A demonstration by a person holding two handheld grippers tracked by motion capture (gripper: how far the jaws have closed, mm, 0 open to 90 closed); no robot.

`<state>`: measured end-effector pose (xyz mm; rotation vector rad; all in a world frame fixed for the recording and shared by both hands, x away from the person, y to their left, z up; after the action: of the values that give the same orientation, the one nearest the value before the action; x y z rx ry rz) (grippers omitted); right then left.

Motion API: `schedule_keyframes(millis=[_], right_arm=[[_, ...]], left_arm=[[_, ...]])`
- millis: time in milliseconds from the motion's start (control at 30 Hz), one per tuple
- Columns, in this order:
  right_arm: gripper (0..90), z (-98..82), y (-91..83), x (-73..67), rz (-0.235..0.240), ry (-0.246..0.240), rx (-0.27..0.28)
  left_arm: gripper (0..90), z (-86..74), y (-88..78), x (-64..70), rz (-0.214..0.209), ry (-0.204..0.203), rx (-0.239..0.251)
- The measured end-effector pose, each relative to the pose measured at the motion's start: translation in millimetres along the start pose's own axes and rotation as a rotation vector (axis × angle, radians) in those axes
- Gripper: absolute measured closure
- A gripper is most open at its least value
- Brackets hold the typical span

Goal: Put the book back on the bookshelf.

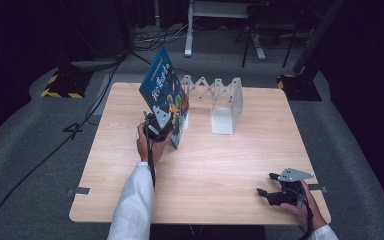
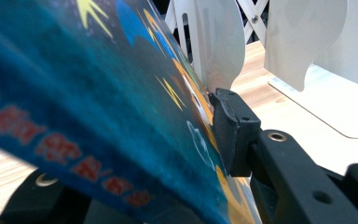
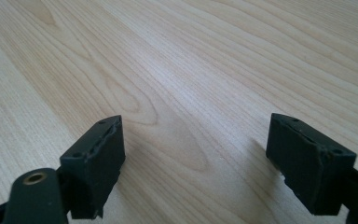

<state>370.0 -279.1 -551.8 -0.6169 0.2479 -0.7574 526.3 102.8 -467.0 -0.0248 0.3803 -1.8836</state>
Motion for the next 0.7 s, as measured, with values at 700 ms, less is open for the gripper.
schedule_keyframes(millis=[700], right_arm=[[20.0, -0.1, 0.0, -0.1, 0.001, 0.000, 0.000]], left_arm=[[61.2, -10.7, -8.2, 3.6, -0.035, 0.032, -0.029]])
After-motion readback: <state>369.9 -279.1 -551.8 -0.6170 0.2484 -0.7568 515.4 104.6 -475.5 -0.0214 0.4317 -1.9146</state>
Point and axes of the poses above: each handheld gripper's, and its own axes: y roughly forward along the jaws, z roughly out of its top, x roughly to its right, the point moved 7 cm from there along y, roughly forward along the jaws, and after that the axes turned 5 degrees about x, right-handed, at the moved point
